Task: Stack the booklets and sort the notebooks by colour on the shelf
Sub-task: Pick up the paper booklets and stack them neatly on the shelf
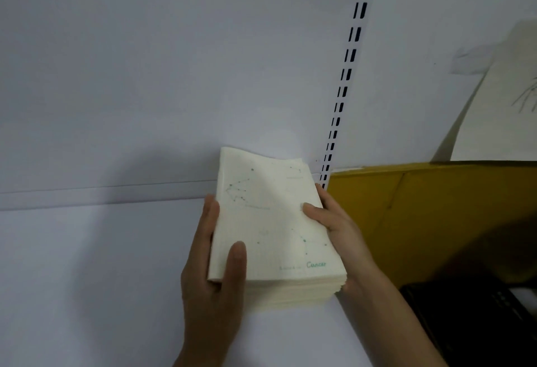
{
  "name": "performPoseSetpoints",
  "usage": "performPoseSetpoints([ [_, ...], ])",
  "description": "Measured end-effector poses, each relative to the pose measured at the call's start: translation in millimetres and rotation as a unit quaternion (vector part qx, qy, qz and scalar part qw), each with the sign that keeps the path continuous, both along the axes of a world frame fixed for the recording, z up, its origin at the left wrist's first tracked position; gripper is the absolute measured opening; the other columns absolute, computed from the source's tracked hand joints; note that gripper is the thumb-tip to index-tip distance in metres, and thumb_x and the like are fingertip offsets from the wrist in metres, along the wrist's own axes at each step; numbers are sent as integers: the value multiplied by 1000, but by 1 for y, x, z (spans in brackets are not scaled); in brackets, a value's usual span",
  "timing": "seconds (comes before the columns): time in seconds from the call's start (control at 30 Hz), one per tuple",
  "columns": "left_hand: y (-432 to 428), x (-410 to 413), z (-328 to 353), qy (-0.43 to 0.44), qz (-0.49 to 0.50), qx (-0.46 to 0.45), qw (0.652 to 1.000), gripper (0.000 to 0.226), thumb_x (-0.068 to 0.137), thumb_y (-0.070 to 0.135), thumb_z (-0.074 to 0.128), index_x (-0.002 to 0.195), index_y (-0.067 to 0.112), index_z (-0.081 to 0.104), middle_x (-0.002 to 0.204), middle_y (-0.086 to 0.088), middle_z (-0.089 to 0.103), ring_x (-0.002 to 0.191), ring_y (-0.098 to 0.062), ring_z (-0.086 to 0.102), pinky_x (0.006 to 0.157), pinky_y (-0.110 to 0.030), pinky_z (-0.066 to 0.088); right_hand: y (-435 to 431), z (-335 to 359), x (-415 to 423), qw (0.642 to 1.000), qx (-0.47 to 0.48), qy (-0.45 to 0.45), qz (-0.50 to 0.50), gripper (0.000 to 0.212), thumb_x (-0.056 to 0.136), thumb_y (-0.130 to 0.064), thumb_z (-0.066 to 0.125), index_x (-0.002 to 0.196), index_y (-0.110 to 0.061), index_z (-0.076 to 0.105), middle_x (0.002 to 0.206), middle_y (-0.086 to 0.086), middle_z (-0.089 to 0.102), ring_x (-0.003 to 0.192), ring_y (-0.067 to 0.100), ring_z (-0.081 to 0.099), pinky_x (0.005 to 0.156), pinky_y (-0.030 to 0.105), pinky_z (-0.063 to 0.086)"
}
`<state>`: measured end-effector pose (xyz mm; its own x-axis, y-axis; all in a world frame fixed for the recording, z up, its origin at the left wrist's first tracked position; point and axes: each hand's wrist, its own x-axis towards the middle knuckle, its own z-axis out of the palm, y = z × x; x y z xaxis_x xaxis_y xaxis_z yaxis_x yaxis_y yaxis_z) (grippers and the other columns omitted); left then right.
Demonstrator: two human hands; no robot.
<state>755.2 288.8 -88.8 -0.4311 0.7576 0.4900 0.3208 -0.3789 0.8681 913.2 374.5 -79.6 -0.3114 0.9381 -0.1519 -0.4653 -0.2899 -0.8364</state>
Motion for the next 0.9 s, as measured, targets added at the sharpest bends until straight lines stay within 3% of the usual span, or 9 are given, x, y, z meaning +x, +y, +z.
performPoseSetpoints([
  [0.3, 1, 5, -7, 1, 28, 15, 999, 56, 93, 37, 38, 141, 8, 39, 144, 0, 44, 129, -7, 46, 97, -13, 41, 1, -2, 0, 1000, 19, -10, 6, 39, 91, -11, 55, 125, -30, 58, 117, 3, 69, 105, 29, 66, 79, 41, 58],
  [0.4, 0, 5, -8, -5, 38, 16, 999, 56, 93, 40, 38, 141, 10, 40, 142, -4, 47, 125, -11, 51, 94, -17, 46, 0, 1, 0, 999, 19, -31, -9, 45, 91, -12, 55, 133, -27, 52, 116, 1, 69, 101, 24, 68, 73, 36, 59],
  [0.53, 1, 5, -5, 23, 36, 20, 999, 77, 89, 61, 43, 136, 1, 44, 139, -1, 47, 124, 5, 46, 93, -10, 40, 1, 3, -1, 999, 11, -53, -6, 49, 92, -14, 54, 139, -26, 47, 123, 3, 65, 105, 25, 66, 75, 37, 55],
  [0.63, 2, 4, -10, 25, 27, 29, 999, 86, 81, 66, 52, 136, 2, 43, 138, -3, 49, 124, -2, 49, 93, -14, 44, 2, -1, 0, 999, 1, -43, -4, 42, 92, -13, 52, 132, -26, 53, 119, 5, 67, 101, 25, 67, 73, 37, 57],
  [0.77, 5, 7, -8, 45, 71, 18, 996, 65, 84, 40, 57, 133, -1, 47, 138, -11, 50, 124, -4, 49, 96, -18, 43, 2, 5, -1, 999, 7, -43, -8, 29, 93, -8, 49, 110, -27, 63, 106, 4, 70, 89, 21, 68, 68, 32, 58],
  [0.9, 6, 6, -11, 70, 93, 27, 993, 56, 89, 29, 50, 132, -6, 47, 138, -17, 50, 126, -10, 49, 99, -20, 41, 1, 5, -3, 998, 11, -53, -21, 27, 92, -7, 50, 110, -23, 62, 106, 7, 70, 88, 24, 69, 67, 36, 59],
])
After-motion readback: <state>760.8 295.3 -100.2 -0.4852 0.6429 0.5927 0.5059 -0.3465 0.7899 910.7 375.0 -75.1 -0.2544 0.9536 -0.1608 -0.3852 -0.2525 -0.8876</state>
